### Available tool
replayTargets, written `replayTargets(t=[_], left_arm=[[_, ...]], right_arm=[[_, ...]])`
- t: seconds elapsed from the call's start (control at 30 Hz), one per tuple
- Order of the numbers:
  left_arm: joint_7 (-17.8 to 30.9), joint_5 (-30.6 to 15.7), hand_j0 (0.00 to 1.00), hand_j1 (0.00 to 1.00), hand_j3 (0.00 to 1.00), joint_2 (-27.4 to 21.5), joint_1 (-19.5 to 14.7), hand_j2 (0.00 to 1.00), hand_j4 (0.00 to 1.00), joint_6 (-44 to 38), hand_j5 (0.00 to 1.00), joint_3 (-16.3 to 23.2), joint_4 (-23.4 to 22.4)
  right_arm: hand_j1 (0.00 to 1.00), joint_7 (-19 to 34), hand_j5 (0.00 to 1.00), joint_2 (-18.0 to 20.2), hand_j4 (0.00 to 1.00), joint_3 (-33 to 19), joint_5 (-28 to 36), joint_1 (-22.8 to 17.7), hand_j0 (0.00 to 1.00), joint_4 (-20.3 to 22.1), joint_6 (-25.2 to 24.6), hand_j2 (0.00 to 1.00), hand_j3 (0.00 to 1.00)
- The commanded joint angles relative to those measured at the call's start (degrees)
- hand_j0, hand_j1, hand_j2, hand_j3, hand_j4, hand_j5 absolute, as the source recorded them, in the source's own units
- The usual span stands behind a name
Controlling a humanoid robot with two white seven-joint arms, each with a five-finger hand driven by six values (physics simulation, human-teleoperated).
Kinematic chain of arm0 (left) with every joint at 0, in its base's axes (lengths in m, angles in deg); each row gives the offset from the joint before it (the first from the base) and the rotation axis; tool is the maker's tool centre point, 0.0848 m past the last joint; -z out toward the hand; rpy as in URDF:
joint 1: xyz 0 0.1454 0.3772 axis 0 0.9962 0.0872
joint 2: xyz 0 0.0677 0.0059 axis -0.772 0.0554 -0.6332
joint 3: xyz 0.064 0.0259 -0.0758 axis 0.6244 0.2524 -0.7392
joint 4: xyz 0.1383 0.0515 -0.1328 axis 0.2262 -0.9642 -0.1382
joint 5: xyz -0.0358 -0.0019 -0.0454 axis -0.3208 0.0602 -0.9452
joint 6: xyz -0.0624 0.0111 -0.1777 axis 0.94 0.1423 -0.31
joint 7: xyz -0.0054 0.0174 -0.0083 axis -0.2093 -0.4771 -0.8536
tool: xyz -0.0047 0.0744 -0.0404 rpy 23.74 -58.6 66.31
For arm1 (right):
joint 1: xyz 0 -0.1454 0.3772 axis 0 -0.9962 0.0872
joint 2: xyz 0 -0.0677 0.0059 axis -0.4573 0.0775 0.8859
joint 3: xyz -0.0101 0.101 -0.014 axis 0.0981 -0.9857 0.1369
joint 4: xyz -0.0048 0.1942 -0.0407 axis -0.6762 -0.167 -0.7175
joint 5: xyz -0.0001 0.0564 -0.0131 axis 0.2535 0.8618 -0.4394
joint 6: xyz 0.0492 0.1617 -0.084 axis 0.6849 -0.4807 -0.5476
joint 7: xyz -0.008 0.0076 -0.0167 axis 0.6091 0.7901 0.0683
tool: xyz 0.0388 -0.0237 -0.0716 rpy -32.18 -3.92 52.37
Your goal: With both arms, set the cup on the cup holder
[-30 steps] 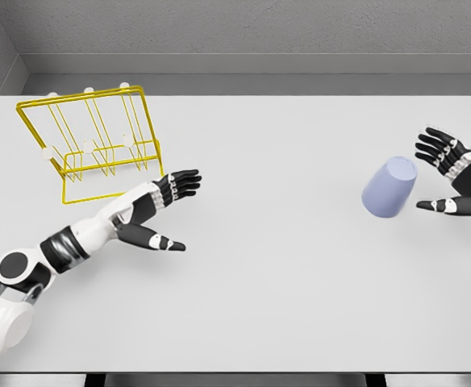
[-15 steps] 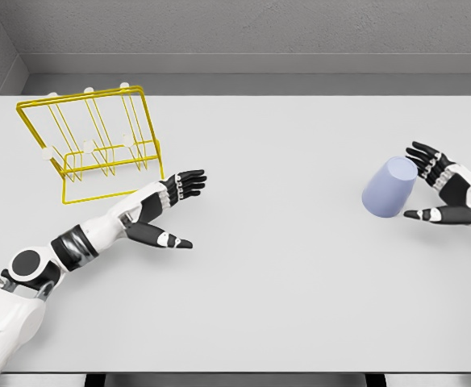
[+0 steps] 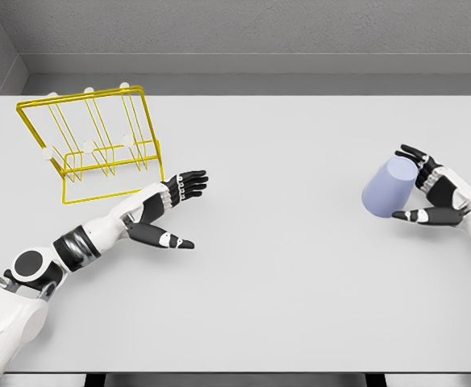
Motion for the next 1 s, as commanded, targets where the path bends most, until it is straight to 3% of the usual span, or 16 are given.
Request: replayTargets(t=[0.0,0.5,0.97], left_arm=[[0.00,-0.37,1.00,1.00,1.00,-0.03,0.00,1.00,1.00,-0.01,1.00,-0.01,-0.03],[0.00,-0.37,1.00,1.00,1.00,-0.03,0.00,1.00,1.00,0.17,1.00,-0.53,-0.74],[0.00,-0.37,1.00,1.00,1.00,-0.03,0.00,1.00,1.00,0.34,1.00,-0.53,-0.74]], right_arm=[[1.00,0.00,1.00,-0.35,1.00,-0.05,0.32,0.00,1.00,-0.23,-0.03,1.00,1.00],[1.00,0.00,1.00,-2.45,1.00,0.21,0.32,1.32,1.00,-3.30,-0.29,1.00,1.00],[1.00,0.00,1.00,-4.12,1.00,0.39,-1.17,2.37,1.00,-3.48,-0.73,1.00,1.00]])
